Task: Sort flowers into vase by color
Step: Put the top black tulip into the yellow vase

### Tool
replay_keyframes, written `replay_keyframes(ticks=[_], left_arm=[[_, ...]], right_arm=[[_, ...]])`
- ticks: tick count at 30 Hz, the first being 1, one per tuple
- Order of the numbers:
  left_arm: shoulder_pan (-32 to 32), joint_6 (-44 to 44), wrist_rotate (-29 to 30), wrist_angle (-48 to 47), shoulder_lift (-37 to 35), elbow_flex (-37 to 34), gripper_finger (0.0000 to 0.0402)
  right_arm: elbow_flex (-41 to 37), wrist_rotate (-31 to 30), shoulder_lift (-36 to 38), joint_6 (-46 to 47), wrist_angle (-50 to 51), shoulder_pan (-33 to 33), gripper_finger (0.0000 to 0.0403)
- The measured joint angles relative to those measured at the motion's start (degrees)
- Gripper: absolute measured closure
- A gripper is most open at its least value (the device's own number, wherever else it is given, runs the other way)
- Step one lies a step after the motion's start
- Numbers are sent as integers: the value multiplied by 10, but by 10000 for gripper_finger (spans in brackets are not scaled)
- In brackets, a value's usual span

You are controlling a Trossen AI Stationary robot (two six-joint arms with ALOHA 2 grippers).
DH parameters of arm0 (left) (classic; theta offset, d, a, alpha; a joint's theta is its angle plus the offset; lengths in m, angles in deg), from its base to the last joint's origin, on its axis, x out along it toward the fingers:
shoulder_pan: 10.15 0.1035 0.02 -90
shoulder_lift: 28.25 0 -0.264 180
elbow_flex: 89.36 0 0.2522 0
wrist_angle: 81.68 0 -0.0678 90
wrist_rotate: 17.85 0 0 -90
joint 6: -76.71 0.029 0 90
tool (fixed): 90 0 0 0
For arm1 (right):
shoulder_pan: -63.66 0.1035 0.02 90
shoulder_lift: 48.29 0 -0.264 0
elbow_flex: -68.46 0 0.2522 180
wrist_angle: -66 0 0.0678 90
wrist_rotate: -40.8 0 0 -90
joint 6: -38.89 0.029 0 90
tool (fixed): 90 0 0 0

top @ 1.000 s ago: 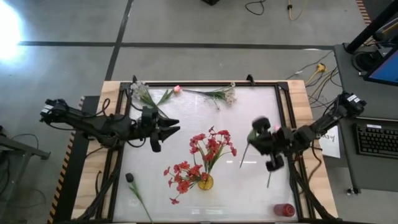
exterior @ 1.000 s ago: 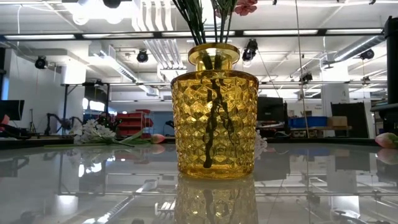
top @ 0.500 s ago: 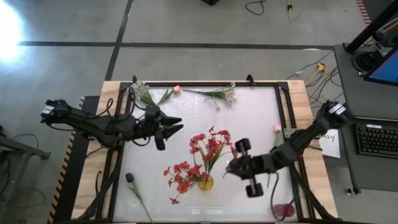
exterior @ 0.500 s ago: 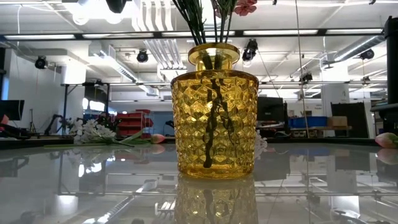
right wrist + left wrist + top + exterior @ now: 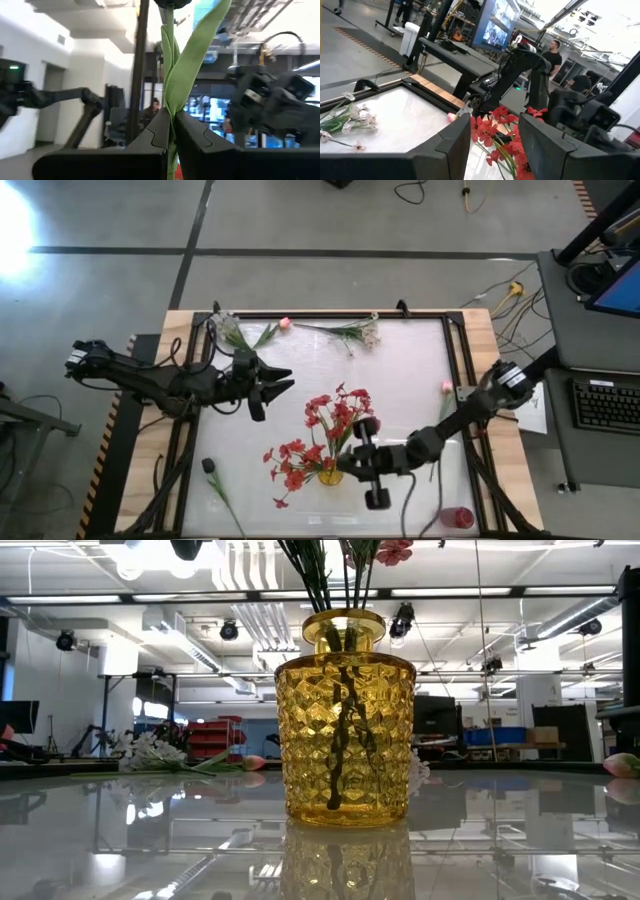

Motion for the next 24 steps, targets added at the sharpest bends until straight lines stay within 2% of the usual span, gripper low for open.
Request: replay_keyframes(ticks=[8, 14, 24], left_arm=[[0, 10, -1, 0, 0, 0, 245], [0, 17, -1, -1, 0, 0, 245], [0, 30, -18, -21, -1, 0, 245]], right_arm=[[0, 1, -46, 20, -25, -21, 391], [0, 1, -51, 15, -24, -21, 391], [0, 1, -51, 24, 49, -21, 390]])
